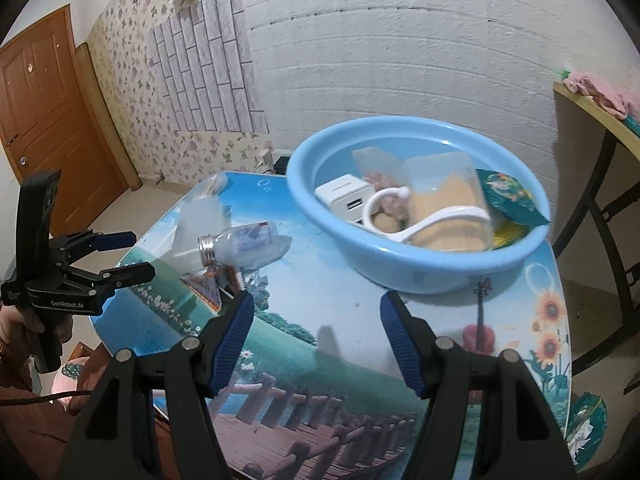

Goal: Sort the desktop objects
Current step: 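Move the left gripper to the clear plastic box while the right approaches the orange snack packet, then grasp the orange snack packet with the right gripper while the left lines up on the clear box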

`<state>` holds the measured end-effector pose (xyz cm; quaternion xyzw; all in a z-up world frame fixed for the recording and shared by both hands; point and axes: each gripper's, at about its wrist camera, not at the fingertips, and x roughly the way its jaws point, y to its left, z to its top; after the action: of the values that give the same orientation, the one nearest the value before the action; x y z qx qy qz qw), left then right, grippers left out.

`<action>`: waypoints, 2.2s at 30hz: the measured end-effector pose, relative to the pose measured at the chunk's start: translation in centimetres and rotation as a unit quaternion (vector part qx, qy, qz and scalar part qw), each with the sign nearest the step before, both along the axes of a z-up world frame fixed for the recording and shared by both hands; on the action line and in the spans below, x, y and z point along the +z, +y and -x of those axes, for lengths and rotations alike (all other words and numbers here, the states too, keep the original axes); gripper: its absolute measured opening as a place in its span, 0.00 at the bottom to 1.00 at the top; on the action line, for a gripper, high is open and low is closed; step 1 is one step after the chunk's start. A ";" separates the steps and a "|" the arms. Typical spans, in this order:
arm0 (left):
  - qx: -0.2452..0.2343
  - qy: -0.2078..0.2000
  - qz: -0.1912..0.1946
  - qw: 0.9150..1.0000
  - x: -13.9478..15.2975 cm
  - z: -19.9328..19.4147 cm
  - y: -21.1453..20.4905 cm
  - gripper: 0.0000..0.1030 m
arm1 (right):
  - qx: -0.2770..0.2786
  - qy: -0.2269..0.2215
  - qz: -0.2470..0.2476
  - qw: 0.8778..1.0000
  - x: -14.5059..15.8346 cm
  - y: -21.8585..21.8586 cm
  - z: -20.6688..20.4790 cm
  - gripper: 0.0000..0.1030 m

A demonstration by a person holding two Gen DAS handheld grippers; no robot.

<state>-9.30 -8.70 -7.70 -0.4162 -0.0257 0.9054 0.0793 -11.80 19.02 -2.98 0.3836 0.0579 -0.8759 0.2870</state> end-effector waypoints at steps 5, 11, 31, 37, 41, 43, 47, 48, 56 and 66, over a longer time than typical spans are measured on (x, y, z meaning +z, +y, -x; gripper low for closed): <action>0.006 -0.002 -0.003 1.000 -0.4 0.2 -0.4 0.90 | 0.013 -0.009 -0.007 1.000 -0.5 -1.2 0.0 0.64; -0.003 -0.002 -0.010 1.000 -0.5 1.4 0.3 0.90 | 0.039 -0.018 -0.022 0.999 -1.2 -3.0 0.1 0.64; -0.002 -0.030 -0.018 0.999 -2.9 4.4 -0.4 0.90 | 0.086 -0.044 0.003 0.995 -3.2 -8.5 3.1 0.88; 0.004 -0.029 -0.012 0.999 -3.1 5.1 -0.9 0.91 | 0.084 -0.061 0.013 0.995 -4.0 -9.9 4.4 0.88; 0.013 -0.031 -0.014 0.999 -3.2 5.2 -1.8 0.91 | 0.087 -0.064 0.006 0.994 -4.5 -10.7 4.7 0.88; 0.019 -0.032 -0.013 0.999 -3.3 5.2 -2.2 0.92 | 0.087 -0.066 0.004 0.994 -4.6 -10.8 4.9 0.88; 0.032 -0.035 -0.010 0.999 -3.4 5.0 -3.3 0.93 | 0.086 -0.074 -0.001 0.994 -5.0 -10.9 5.2 0.88; 0.035 -0.035 -0.010 0.999 -3.4 4.9 -3.5 0.93 | 0.086 -0.076 -0.002 0.993 -5.1 -10.9 5.3 0.88; 0.056 -0.046 -0.007 0.997 -3.9 4.3 -5.0 0.93 | 0.101 -0.068 -0.022 0.992 -5.6 -11.6 5.2 0.88; 0.025 -0.029 -0.032 0.999 -2.8 5.8 -2.4 0.93 | 0.110 -0.078 -0.019 0.991 -5.6 -10.8 4.5 0.88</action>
<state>-15.07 -11.13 -10.51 -0.4392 -0.0672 0.8932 0.0691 -16.31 8.23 -8.54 0.4471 0.0940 -0.8053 0.3778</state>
